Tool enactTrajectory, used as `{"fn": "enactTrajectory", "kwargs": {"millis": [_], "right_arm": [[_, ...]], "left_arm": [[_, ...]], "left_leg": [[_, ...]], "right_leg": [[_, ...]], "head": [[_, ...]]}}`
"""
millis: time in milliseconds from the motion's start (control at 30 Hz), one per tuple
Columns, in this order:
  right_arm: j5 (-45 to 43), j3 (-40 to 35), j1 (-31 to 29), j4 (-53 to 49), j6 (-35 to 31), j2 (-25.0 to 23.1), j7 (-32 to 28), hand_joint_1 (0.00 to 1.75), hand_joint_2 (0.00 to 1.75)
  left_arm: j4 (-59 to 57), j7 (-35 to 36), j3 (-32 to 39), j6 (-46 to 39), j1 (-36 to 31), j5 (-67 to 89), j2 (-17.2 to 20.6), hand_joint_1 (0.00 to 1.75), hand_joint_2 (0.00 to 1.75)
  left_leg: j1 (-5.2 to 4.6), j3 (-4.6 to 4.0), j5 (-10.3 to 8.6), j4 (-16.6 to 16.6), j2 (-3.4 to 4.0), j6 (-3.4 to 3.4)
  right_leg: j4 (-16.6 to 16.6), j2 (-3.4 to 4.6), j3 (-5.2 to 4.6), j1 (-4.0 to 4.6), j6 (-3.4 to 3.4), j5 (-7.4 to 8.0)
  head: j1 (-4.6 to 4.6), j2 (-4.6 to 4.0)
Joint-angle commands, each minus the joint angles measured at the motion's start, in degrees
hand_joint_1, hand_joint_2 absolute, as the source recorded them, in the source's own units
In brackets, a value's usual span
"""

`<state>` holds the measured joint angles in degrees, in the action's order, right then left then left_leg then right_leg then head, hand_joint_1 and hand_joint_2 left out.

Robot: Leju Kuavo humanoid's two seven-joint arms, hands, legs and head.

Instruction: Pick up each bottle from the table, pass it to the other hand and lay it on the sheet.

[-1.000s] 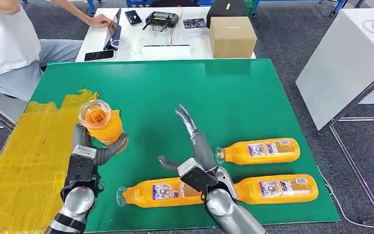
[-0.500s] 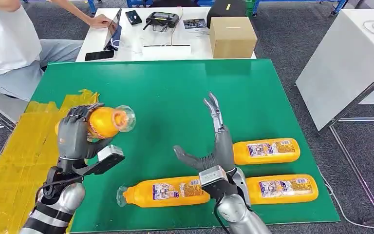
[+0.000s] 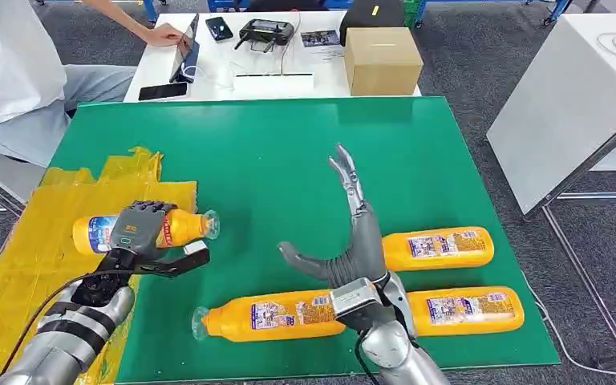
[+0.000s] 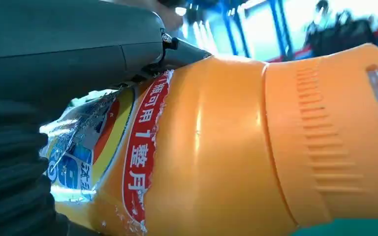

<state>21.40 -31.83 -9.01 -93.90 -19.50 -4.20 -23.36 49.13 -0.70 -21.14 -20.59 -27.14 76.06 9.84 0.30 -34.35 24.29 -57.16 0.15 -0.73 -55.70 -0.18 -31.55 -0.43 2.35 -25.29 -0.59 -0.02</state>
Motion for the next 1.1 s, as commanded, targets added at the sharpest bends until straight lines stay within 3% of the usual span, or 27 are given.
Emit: {"fn": "enactTrajectory", "kwargs": {"millis": [33, 200, 233, 267, 300, 500, 600, 1100], "right_arm": [[-0.3, -3.7, -3.2, 3.4, 0.5, 0.8, 0.3, 0.00, 1.75], [-0.2, -4.3, -3.4, 3.8, 0.9, 1.0, 0.6, 0.00, 1.75], [-0.2, -4.3, -3.4, 3.9, 0.9, 1.0, 0.6, 0.00, 1.75], [-0.2, -4.3, -3.4, 4.1, 1.0, 1.1, 0.8, 0.00, 1.75], [-0.2, -4.4, -3.4, 4.3, 1.1, 1.1, 0.9, 0.00, 1.75], [-0.2, -4.4, -3.4, 4.3, 1.1, 1.1, 0.9, 0.00, 1.75], [-0.1, -4.4, -3.4, 4.5, 1.3, 1.2, 1.0, 0.00, 1.75], [-0.6, -3.4, -3.7, 7.3, 2.5, 0.8, 2.1, 0.00, 1.75]], "left_arm": [[-22.2, 2.5, 0.3, -1.6, -8.9, -0.1, -0.1, 1.75, 1.75], [-24.1, 3.6, 2.4, -1.6, -9.3, -0.8, -0.2, 1.75, 1.75], [-24.2, 3.8, 2.6, -1.9, -9.3, -0.8, -0.3, 1.33, 1.75], [-24.3, 4.0, 2.8, -2.1, -9.3, -0.7, -0.3, 0.24, 1.75], [-24.5, 4.1, 2.9, -1.8, -9.3, -0.8, -0.3, 0.14, 1.75], [-24.5, 4.1, 2.9, -1.8, -9.3, -0.8, -0.3, 0.14, 1.75], [-24.8, 3.8, 2.9, -1.1, -9.3, -0.6, -0.3, 0.00, 1.75], [-22.7, -4.3, 6.7, 3.0, -6.7, -7.5, -1.6, 0.00, 1.75]], "left_leg": [[0.03, 0.14, 0.03, 0.0, 0.05, 0.02], [0.04, 0.23, 0.05, 0.0, 0.07, 0.02], [0.03, 0.25, 0.05, 0.1, 0.09, 0.02], [0.06, 0.31, 0.07, 0.1, 0.12, 0.03], [0.09, 0.41, 0.10, 0.1, 0.14, 0.03], [0.04, 0.38, 0.04, 0.1, 0.04, 0.02], [0.08, 0.53, 0.08, 0.1, 0.09, 0.04], [0.05, 0.77, 0.05, 0.2, 0.13, 0.02]], "right_leg": [[0.0, 0.06, 0.13, 0.04, -0.04, -0.01], [0.1, 0.06, 0.26, 0.04, -0.03, -0.01], [0.0, 0.09, 0.28, 0.03, -0.03, 0.00], [0.1, 0.14, 0.34, 0.05, -0.05, -0.01], [0.1, 0.16, 0.45, 0.09, -0.06, -0.01], [0.1, 0.04, 0.42, 0.04, -0.04, -0.01], [0.1, 0.11, 0.57, 0.08, -0.07, -0.02], [0.2, 0.16, 0.77, 0.06, -0.05, 0.03]], "head": [[-0.02, 0.00], [-0.02, 0.00], [-0.02, 0.00], [-0.02, 0.00], [0.00, 0.00], [0.00, 0.00], [-0.02, 0.00], [-0.02, 0.00]]}}
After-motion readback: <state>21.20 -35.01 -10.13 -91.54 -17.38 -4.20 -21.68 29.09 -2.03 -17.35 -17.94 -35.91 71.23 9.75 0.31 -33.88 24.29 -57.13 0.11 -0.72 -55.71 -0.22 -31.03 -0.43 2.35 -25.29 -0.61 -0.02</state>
